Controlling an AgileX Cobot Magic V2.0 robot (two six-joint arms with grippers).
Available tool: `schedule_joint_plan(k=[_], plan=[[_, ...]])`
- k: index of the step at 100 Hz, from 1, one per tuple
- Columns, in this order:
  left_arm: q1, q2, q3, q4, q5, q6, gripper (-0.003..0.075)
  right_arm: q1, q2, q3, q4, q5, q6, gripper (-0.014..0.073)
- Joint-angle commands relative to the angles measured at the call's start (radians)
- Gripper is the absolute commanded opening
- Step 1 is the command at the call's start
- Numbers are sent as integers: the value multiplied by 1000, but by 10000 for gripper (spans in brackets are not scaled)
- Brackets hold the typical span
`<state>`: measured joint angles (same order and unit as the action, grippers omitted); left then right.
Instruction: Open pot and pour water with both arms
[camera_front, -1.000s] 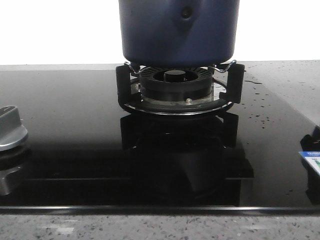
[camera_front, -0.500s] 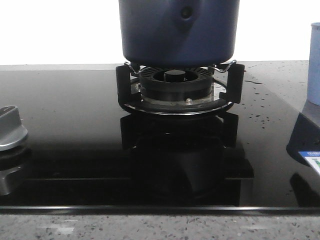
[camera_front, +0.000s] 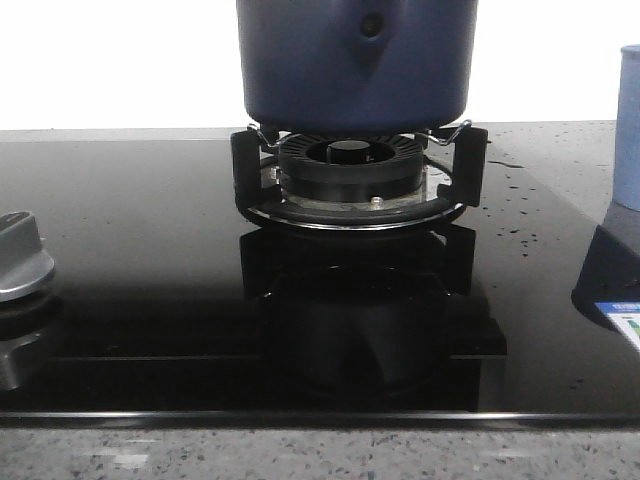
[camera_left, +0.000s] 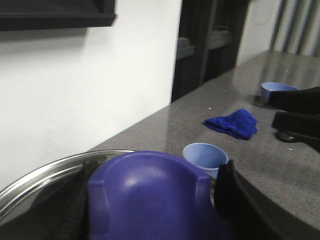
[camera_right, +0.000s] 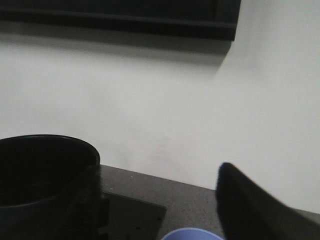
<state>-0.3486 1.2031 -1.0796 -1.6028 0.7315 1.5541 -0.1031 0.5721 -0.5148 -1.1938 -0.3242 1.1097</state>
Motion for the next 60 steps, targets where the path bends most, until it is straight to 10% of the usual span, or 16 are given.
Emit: schedule_joint_plan(k=[1,10,60], plan=[[-43,66,-104,-86,29,22,333,10,-46,-26,-38,-22,62,162],[-73,162,-174,-86,33,22,333,12,-86,-26,-129,-24,118,-74],[-100,470,-381,-98,64,22,333,14,-157,-26,-372,-64,375,-64]])
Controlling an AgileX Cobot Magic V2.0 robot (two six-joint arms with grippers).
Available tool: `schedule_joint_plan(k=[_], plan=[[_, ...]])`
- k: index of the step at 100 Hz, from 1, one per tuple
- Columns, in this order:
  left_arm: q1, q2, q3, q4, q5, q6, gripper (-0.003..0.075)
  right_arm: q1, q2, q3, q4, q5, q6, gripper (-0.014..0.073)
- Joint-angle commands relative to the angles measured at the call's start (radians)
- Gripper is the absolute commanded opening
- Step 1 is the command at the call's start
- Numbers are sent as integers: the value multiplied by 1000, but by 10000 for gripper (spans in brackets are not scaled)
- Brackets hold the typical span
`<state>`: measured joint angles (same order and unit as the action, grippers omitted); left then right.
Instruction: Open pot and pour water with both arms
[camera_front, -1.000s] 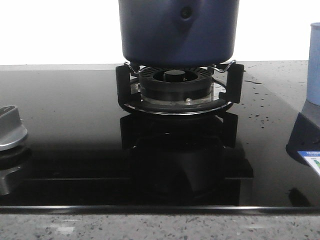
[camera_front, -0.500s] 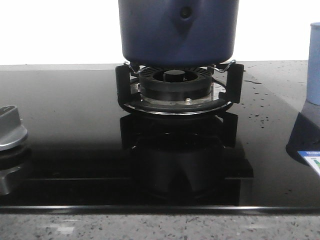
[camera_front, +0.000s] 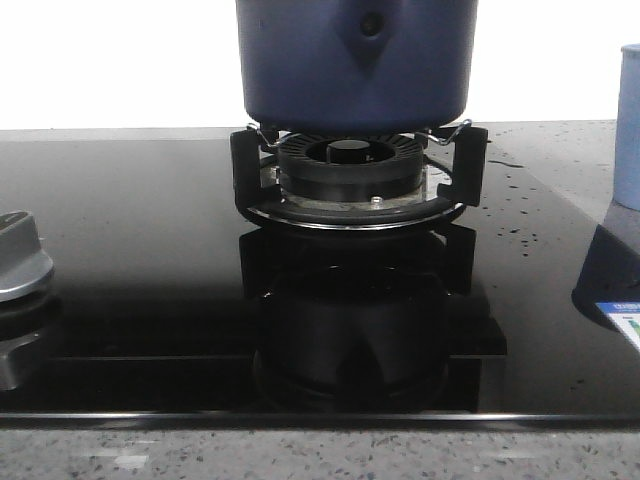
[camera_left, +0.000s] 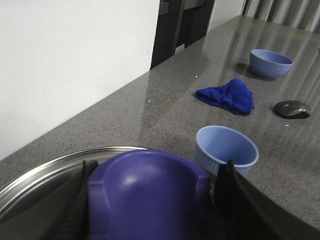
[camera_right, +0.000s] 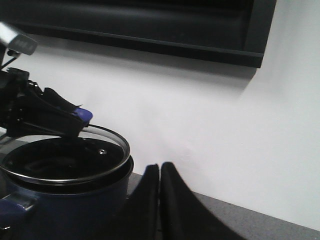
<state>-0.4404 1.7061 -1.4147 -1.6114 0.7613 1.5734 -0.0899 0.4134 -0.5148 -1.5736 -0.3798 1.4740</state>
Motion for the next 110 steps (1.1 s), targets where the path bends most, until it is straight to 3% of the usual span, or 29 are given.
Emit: schedule_joint_plan(k=[1,23,43,51,61,73,83,96,110], plan=[[-8,-31,-46,-89,34,3,333,0,2,-26,8,-8,11,-64],[-7,-11,-46,-85,19,3,345,0,2,-26,8,-23,11,-64],[-5,-14,-46,-85,-11,3,551,0,2,-26,-8,-24,11,-64],[-1,-34,-46,-88,-7,1,561,0,2,-26,-18,-25,11,-64],[18,-89,-46,-75,0,-43,457,0,2,-26,-30,-30,11,-64],[51,-201,-27,8,0,-100,144,7,2,-26,-72,-38,15,-64],[84,-322,28,66,-21,-106,-16,30,2,-26,-147,-42,84,-64],[140,-529,190,79,-92,-107,-20,81,2,-26,-308,-75,269,-64],[190,-787,422,90,-182,-107,-20,119,-8,-17,-307,-135,291,-63]])
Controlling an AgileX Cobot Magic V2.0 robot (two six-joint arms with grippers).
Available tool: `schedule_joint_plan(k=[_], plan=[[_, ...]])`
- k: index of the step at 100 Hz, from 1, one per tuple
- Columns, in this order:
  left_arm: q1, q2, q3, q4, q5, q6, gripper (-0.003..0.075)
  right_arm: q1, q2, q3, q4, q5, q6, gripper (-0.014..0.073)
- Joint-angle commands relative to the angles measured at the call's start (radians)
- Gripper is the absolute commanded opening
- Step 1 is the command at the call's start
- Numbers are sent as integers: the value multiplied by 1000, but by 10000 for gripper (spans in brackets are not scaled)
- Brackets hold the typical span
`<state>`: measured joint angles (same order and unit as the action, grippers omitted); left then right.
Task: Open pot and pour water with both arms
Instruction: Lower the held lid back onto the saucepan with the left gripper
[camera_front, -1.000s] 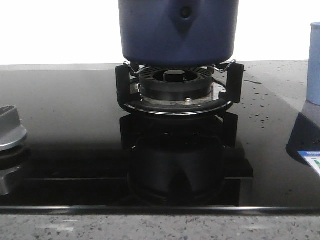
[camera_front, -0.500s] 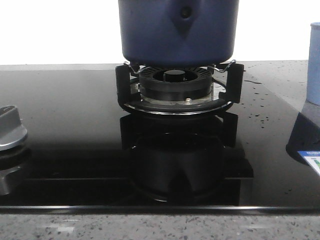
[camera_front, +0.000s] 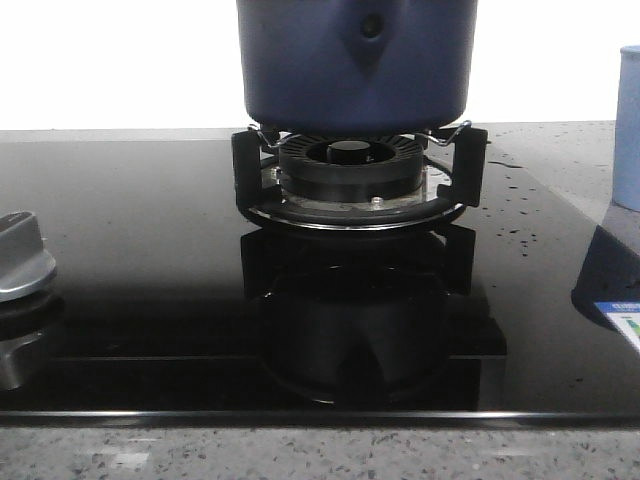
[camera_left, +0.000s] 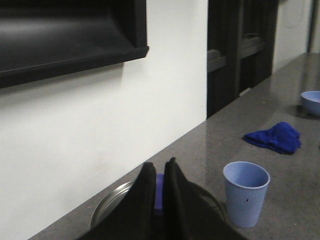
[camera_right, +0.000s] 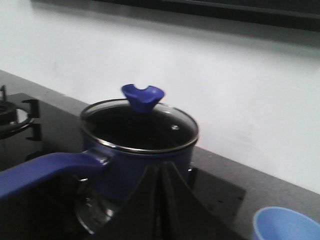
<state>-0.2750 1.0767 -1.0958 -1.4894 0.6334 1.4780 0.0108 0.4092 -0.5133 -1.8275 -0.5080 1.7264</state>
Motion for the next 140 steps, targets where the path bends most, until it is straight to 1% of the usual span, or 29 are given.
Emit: schedule_joint_plan(k=[1,11,15,30,38,43,51,59,82,127,140], plan=[[25,-158,115,-32,-57,-12,-20,19,-6,-17,-53,-7,41,-63],[40,-350,289,-23,-113,-12,-20,21,-20,-8,-53,-4,64,-63],[41,-428,373,-23,-160,-12,-20,21,-24,-6,-53,-4,64,-63],[41,-713,589,-29,-314,-12,-20,21,-24,-6,-53,-43,64,-64],[41,-856,676,-44,-392,-12,-20,21,-24,-6,-53,-79,64,-64],[41,-947,726,-84,-436,-21,-20,21,-24,-6,-53,-111,64,-64],[41,-1041,775,-124,-469,-66,-20,21,-24,-6,-53,-159,64,-64],[41,-1070,799,-120,-453,-73,-20,21,-24,-6,-53,-166,64,-64],[41,-1067,813,-120,-420,-73,-20,21,-24,-6,-53,-163,64,-64],[41,-1067,817,-117,-418,-70,-20,21,-24,-6,-53,-163,64,-64],[41,-1067,831,-33,-471,-49,-20,21,-24,-6,-53,-163,64,-64]])
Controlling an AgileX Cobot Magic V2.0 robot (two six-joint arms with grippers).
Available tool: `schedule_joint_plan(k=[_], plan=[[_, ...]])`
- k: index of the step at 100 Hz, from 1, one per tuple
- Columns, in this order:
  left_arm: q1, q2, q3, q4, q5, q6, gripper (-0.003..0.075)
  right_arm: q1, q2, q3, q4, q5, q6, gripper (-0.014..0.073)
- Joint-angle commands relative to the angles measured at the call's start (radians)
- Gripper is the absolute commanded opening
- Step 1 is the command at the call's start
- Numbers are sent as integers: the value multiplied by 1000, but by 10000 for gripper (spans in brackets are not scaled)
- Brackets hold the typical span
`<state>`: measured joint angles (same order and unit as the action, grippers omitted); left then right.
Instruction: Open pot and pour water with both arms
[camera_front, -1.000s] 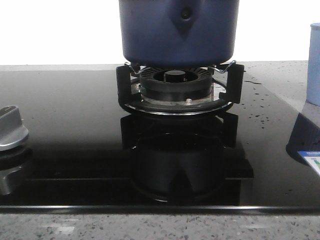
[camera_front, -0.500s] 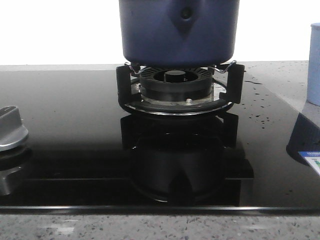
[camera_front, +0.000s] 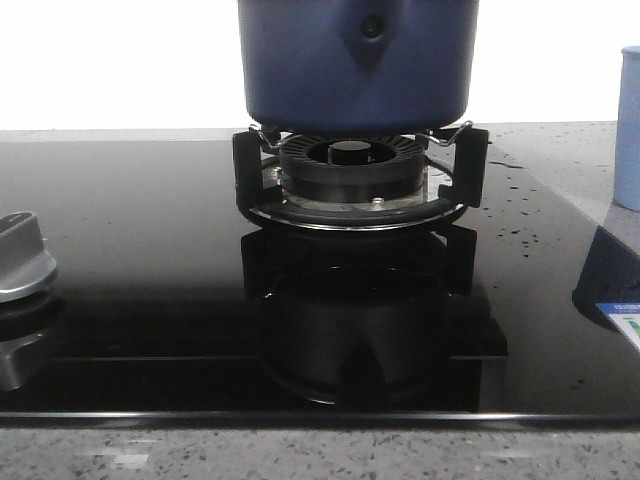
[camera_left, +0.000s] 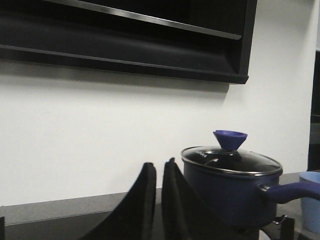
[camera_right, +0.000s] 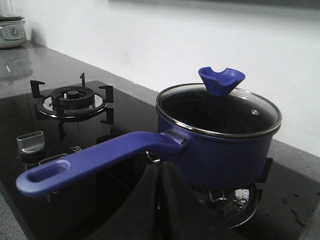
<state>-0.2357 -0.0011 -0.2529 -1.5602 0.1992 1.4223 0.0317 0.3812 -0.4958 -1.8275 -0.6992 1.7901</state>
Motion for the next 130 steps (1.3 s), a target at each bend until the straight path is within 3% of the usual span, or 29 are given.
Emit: schedule_joint_plan(k=[1,6,11,18,30,37,42,60,84,130], plan=[[2,11,-12,37,-41,7,-20,0,4,-23,-53,29,0,-64],[2,11,-8,115,-35,-12,-20,0,4,-23,-53,29,0,-64],[2,13,-3,307,-11,-100,-20,0,4,-23,-53,29,0,-64],[2,13,4,632,0,-385,-20,0,4,-23,-53,29,0,-64],[2,13,57,1222,3,-1035,-20,0,4,-23,-53,29,0,-64],[2,11,105,1424,2,-1251,-20,0,4,-23,-53,29,0,-64],[2,8,136,1495,-2,-1323,-20,0,4,-23,-53,29,0,-64],[9,-31,221,1637,14,-1370,-20,0,4,-23,-53,29,0,-64],[72,-34,300,1506,81,-1370,-20,0,4,-23,-53,29,0,-64],[82,-34,300,1501,72,-1370,-20,0,4,-23,-52,29,0,-64]])
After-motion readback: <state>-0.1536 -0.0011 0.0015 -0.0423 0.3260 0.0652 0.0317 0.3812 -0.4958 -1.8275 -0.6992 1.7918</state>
